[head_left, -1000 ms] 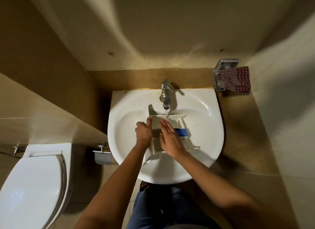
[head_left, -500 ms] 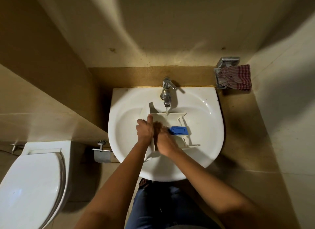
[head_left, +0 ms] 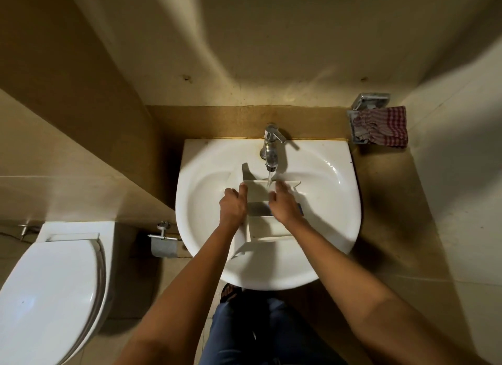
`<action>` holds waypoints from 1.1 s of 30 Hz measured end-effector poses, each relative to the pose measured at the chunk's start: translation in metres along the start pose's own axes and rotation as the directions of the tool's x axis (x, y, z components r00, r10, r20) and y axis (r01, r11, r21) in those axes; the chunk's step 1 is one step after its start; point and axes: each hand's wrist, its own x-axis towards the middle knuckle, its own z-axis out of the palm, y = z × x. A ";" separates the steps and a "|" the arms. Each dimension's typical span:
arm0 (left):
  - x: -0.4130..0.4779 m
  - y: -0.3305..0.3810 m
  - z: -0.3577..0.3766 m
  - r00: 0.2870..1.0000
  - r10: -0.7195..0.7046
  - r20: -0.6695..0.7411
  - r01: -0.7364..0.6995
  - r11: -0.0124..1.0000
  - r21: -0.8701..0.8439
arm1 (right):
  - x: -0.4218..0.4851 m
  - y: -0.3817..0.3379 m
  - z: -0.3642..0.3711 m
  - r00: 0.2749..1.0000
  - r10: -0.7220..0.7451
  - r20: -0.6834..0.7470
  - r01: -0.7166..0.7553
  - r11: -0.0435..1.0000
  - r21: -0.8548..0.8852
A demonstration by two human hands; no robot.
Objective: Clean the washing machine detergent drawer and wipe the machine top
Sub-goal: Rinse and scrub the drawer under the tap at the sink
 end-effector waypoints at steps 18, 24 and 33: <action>-0.011 0.006 -0.001 0.992 0.036 0.118 -0.050 0.992 0.119 | 0.001 0.012 0.015 0.990 0.080 -0.113 -0.100 0.978 -0.182; -0.007 0.007 -0.010 0.997 0.003 0.077 -0.011 0.995 0.101 | -0.007 -0.015 0.024 0.934 -0.319 0.159 0.326 0.945 -0.024; 0.000 0.003 -0.022 0.996 -0.053 0.076 0.046 0.995 0.084 | 0.009 0.043 0.007 0.967 0.215 -0.133 -0.206 0.975 0.084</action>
